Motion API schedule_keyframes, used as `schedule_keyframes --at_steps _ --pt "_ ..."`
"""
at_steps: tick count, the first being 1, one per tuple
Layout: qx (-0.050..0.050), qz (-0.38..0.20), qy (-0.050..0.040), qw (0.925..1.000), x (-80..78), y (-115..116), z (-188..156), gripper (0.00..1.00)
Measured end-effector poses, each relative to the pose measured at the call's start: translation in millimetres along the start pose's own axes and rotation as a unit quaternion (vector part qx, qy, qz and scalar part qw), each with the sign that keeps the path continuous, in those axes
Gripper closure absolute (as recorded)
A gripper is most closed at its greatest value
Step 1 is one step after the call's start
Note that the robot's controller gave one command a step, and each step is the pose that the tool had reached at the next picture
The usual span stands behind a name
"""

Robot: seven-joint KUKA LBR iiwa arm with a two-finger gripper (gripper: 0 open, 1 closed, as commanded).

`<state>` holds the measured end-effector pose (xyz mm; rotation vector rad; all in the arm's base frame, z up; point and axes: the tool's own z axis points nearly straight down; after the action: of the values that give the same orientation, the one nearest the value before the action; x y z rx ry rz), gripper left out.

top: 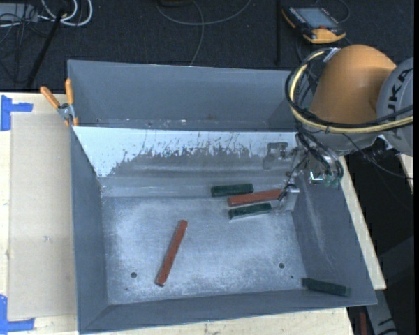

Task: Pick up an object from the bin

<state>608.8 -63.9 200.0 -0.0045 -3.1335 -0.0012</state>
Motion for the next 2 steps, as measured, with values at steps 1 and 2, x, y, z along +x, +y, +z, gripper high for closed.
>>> schedule_keyframes --at_steps 1,2 --pt "-0.001 -0.039 0.0 0.9992 -9.3 50.8 81.8 0.0" --pt "0.001 -0.226 -0.0059 0.9741 -12.6 23.3 129.4 0.0"
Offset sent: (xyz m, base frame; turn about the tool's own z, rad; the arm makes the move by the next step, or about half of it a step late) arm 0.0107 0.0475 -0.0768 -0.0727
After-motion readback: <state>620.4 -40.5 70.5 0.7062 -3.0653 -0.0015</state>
